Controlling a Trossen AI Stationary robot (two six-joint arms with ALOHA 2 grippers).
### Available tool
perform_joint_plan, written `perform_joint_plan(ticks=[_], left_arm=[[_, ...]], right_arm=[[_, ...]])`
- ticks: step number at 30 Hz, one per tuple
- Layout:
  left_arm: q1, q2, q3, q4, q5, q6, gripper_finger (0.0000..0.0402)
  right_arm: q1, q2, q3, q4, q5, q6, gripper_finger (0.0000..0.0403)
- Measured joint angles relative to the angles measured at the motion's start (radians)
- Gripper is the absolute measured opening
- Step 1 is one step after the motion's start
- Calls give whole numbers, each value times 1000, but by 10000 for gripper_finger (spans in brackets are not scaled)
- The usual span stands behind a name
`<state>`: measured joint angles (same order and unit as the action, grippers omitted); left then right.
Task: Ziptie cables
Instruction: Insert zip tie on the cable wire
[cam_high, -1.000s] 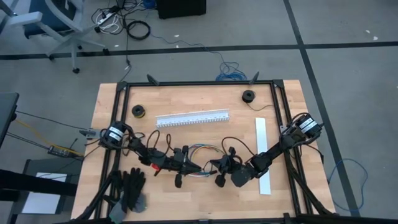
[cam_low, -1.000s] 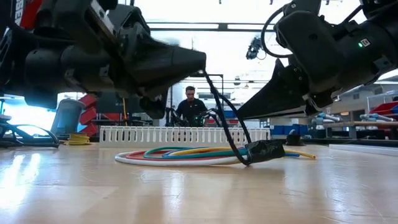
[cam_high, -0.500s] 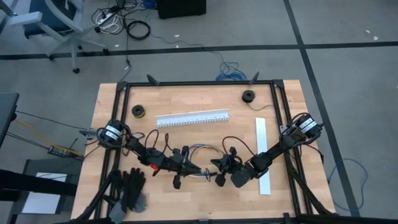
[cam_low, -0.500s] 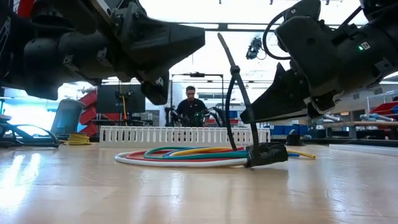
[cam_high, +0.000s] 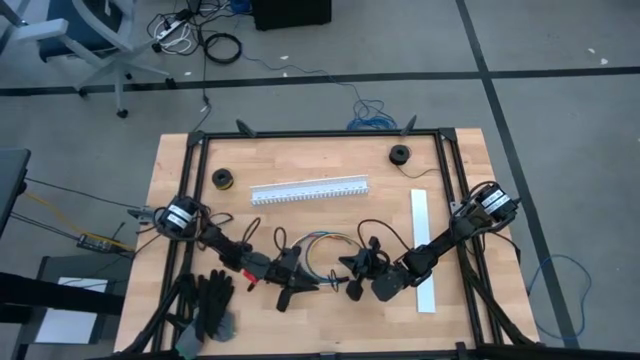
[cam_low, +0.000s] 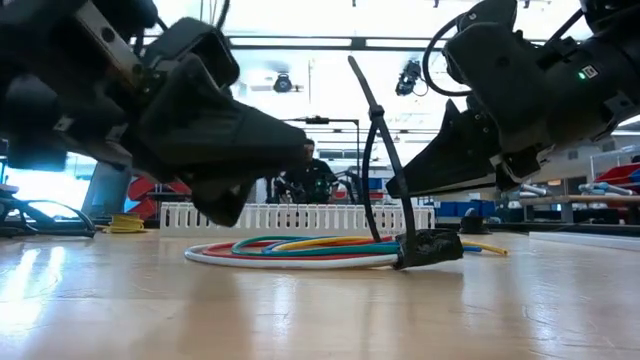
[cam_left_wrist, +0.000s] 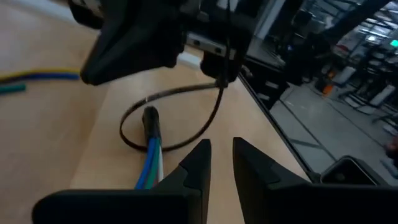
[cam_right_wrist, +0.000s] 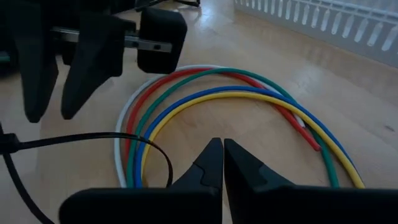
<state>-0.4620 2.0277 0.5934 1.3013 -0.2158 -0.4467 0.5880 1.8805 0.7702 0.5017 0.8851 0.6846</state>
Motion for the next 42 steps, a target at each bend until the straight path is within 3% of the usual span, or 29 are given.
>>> perform_joint_plan(ticks=[4,7,10,15,19,24,27,31,33,38,42], left_arm=[[-19,0,28,-25,-110,58,42],[-22,0,58,-116,-122,72,42],[-25,1,87,-186,-124,65,42],[-45,1,96,-186,-175,62,42],[-78,1,96,-177,-276,52,42],[-132,1,96,-178,-469,49,38],[-163,1,109,-179,-554,47,30],[-182,1,144,-182,-578,23,18],[-182,1,173,-199,-604,6,15],[-183,12,273,-322,-661,-23,14],[-198,81,354,-391,-690,-103,14]], right_arm=[[0,0,0,61,-67,-30,0],[10,-1,0,99,-90,-51,0],[46,-16,0,53,48,-35,0],[166,-143,0,-197,333,104,0],[282,-266,0,-387,446,206,0],[370,-385,-38,-687,369,471,0],[406,-418,-101,-754,336,582,0],[420,-453,-196,-673,307,627,0],[417,-462,-233,-571,272,576,0],[391,-462,-304,-185,150,265,0],[379,-461,-329,64,140,22,0]])
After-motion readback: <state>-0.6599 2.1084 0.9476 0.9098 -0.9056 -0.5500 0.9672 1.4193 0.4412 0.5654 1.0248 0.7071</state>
